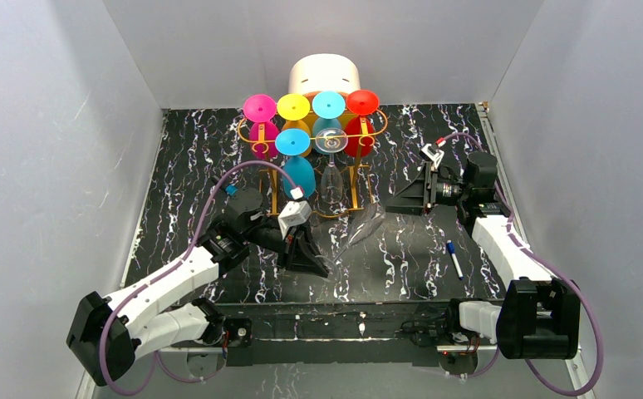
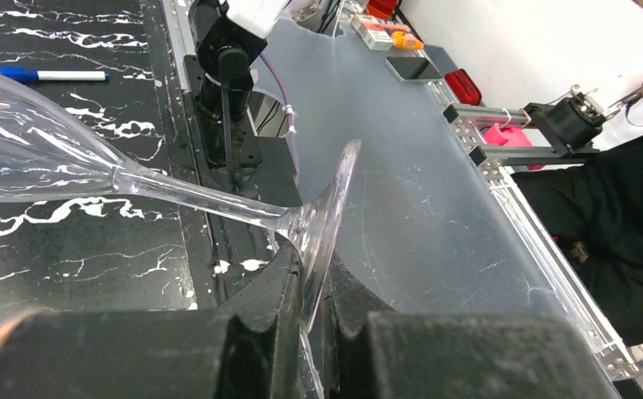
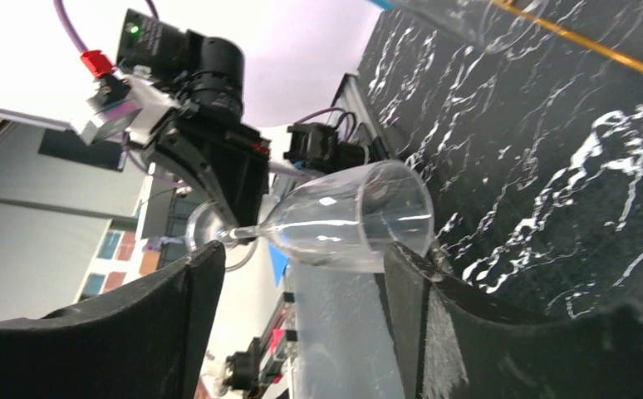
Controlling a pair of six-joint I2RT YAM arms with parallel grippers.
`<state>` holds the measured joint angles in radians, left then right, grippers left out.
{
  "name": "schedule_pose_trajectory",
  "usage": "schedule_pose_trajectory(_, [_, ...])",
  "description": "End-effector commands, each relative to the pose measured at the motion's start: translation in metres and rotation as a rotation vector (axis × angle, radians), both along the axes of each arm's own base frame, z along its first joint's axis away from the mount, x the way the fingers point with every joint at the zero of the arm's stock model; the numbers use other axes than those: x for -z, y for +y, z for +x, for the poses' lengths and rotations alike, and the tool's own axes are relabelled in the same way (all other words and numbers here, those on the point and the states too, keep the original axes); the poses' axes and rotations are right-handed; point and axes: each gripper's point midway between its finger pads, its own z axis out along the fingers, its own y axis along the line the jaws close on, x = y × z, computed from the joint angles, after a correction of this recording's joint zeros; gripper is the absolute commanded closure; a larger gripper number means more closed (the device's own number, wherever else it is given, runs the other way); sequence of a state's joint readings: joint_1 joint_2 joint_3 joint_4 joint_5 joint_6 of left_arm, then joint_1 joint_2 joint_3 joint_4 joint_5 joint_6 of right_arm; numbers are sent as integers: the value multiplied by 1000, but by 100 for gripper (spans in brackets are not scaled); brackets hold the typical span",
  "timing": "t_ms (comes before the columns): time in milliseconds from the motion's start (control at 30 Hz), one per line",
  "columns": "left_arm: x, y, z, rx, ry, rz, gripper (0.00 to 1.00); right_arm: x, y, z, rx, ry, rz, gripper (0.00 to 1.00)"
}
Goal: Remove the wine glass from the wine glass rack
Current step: Place the wine glass at the center of the board.
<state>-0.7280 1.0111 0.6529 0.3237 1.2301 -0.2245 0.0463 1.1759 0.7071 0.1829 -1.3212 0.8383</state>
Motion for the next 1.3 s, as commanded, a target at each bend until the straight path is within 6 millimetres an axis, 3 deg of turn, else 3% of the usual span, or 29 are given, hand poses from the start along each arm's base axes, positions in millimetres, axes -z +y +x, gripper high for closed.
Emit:
schedule_pose_trajectory(0, [-6, 0, 5, 5, -121, -30, 100, -27, 0, -21, -136, -49, 45, 25])
schedule_pose_trajectory(167, [-12, -1, 3, 35, -119, -43, 100, -29, 4, -31, -178, -35, 51, 28])
schedule_pose_trajectory(267, [-15, 2, -2, 74, -142, -58, 100, -26, 4, -26, -156, -8, 42, 24])
schedule_pose_trajectory(467, [-10, 11, -11, 122, -157, -29, 100, -26, 6, -13, -150, 47, 41, 26])
schedule_pose_trajectory(700, [-6, 13, -10, 120, -193, -10, 100, -23, 5, -2, -154, 96, 40, 25])
schedule_pose_trajectory(800, [-7, 12, -9, 120, -214, -20, 100, -20, 6, -7, -185, 130, 53, 28])
schedule_pose_trajectory(1033, [-3, 5, -1, 128, -199, -7, 100, -35, 23, -42, -376, 147, 108, 36])
schedule_pose_trajectory(1267, [5, 3, 11, 78, -254, 36, 100, -49, 22, -50, -401, 131, 128, 50])
